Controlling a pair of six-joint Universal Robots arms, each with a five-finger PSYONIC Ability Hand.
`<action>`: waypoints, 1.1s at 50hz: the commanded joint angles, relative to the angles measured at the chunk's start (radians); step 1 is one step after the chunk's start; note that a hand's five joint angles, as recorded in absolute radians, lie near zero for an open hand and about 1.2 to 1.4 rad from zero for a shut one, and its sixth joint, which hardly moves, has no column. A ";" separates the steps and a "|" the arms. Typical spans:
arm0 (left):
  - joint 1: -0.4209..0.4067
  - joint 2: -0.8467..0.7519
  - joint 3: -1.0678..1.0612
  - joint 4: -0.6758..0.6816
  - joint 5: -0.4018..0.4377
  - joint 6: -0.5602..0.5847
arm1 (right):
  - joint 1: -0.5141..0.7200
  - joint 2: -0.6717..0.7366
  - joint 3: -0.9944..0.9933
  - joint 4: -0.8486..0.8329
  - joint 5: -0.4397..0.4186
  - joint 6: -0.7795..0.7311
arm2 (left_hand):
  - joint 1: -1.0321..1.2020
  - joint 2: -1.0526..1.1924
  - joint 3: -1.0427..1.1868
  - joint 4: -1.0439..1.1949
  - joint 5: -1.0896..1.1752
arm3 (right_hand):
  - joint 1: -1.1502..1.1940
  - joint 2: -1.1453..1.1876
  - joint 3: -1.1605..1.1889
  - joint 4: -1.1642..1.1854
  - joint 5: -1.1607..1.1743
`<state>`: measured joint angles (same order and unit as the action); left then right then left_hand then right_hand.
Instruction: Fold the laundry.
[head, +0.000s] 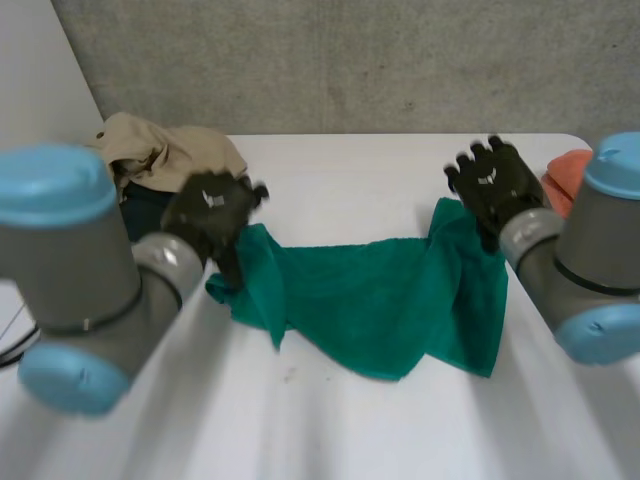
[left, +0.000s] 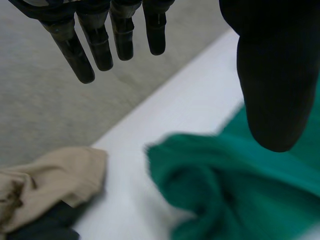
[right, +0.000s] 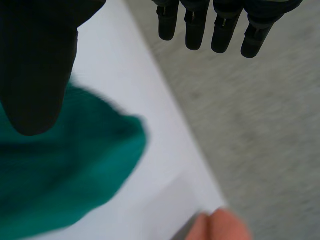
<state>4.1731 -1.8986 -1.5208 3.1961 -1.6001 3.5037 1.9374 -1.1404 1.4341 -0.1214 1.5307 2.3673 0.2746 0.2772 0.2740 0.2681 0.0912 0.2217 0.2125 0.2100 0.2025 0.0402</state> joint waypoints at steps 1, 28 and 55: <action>-0.099 0.003 -0.222 0.200 0.002 0.185 | -0.008 -0.120 0.173 0.190 -0.029 0.030 | 0.135 0.133 0.136 0.142 0.144 | -0.047 -0.038 -0.035 -0.028 -0.040; -0.088 -0.137 -0.197 0.447 0.023 0.511 | -0.098 -0.151 0.479 0.000 -0.125 0.286 | 1.122 1.119 1.122 1.128 1.130 | 0.092 0.101 0.104 0.111 0.099; 0.021 0.012 -0.193 0.383 0.019 0.167 | -0.089 -0.009 0.454 -0.142 -0.116 0.332 | 1.122 1.119 1.122 1.128 1.130 | 0.547 0.556 0.559 0.566 0.554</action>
<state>4.1922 -1.8841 -1.7075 3.5827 -1.5819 3.6687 1.8486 -1.1777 1.9049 -0.2269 1.4088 2.7039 1.1357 1.1910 1.1821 1.1971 0.9716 0.6132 0.6106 0.6127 0.6116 0.4194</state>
